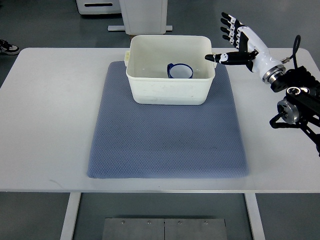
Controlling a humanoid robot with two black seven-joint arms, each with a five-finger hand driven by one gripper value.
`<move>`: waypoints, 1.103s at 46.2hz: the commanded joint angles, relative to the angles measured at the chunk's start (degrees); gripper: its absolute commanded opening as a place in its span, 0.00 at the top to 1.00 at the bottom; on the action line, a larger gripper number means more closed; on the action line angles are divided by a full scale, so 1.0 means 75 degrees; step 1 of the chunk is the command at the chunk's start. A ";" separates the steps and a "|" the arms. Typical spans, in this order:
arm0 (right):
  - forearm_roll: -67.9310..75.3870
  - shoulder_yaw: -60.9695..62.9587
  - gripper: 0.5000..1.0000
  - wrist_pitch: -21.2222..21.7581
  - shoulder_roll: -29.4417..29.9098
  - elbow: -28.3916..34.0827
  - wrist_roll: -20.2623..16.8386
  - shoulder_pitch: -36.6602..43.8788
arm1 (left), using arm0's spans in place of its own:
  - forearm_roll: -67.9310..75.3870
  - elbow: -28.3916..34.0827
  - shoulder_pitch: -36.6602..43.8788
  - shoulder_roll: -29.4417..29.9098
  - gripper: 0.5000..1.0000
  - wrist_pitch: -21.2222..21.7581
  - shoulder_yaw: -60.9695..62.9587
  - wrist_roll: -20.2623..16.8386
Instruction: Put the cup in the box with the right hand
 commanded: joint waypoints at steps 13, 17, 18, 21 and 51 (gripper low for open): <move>0.0021 0.1645 0.00 0.0292 -0.0155 0.0635 -0.0343 -0.1645 | 0.0001 0.0000 0.0000 0.0000 0.00 0.0000 0.0000 0.0004; 0.0021 0.1938 0.00 0.0562 -0.0108 0.0635 -0.0402 -0.1914 | 0.0001 0.0000 0.0000 0.0000 0.00 0.0000 0.0000 0.0004; 0.0021 0.1997 0.00 0.0644 -0.0096 0.0635 -0.0425 -0.1985 | 0.0001 0.0000 0.0000 0.0000 0.00 0.0000 0.0000 0.0004; 0.0021 0.2208 0.00 0.0913 -0.0014 0.0635 -0.0484 -0.2160 | 0.0001 0.0000 0.0000 0.0000 0.00 0.0000 0.0000 0.0004; 0.0010 0.3111 0.00 0.1160 0.1087 0.0014 -0.0695 -0.2923 | 0.0001 0.0000 0.0000 0.0000 0.00 0.0000 0.0000 0.0004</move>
